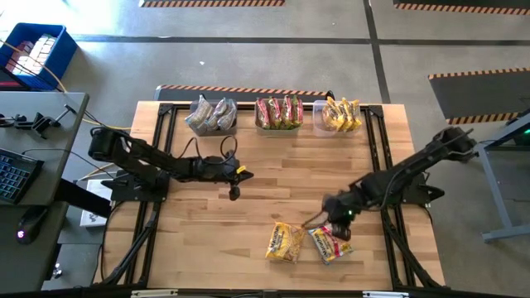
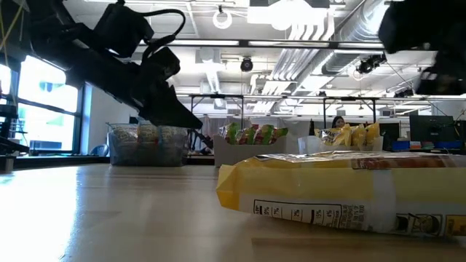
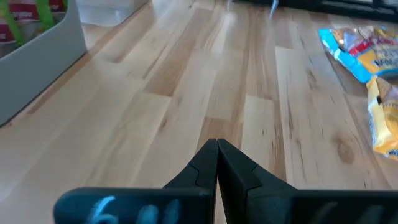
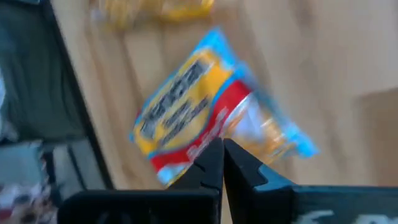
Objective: Sort Maruchan noodles
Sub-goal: Put the blue noodle pack into the black bin
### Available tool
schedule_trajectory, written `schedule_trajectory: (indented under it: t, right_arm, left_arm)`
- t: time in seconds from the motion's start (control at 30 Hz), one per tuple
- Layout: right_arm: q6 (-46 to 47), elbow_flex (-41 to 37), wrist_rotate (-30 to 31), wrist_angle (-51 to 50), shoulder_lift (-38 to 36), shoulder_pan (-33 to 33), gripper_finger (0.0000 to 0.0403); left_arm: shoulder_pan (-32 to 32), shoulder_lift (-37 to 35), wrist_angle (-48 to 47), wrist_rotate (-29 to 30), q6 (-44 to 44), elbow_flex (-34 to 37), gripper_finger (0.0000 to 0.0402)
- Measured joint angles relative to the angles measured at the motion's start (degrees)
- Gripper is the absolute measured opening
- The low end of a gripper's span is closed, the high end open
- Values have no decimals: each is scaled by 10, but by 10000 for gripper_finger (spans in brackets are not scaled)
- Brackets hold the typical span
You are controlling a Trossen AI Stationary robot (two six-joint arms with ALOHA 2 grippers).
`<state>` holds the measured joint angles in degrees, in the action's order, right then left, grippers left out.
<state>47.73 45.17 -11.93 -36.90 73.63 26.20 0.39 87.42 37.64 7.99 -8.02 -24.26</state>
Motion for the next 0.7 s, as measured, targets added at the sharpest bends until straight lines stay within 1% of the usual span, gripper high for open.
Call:
schedule_trajectory:
  t: [0.17, 0.33, 0.43, 0.5, 0.7]
  right_arm:
    - [22, 0, -57, 12, 53, 42, 0]
    - [-1, 0, -64, 15, 115, 43, 0]
    - [-1, 3, -66, 7, 133, 32, 0]
    - [-3, 3, -58, 1, 137, 24, 0]
    - [-55, 3, 14, -2, 135, -17, 0]
  left_arm:
    - [1, -2, 0, 0, -16, 0, 0]
    - [1, -2, 0, 0, -28, 0, 0]
    - [1, -2, 0, -1, -37, 0, 0]
    - [0, -2, 0, -1, -38, 0, 0]
    - [0, -2, 0, -2, -38, 0, 0]
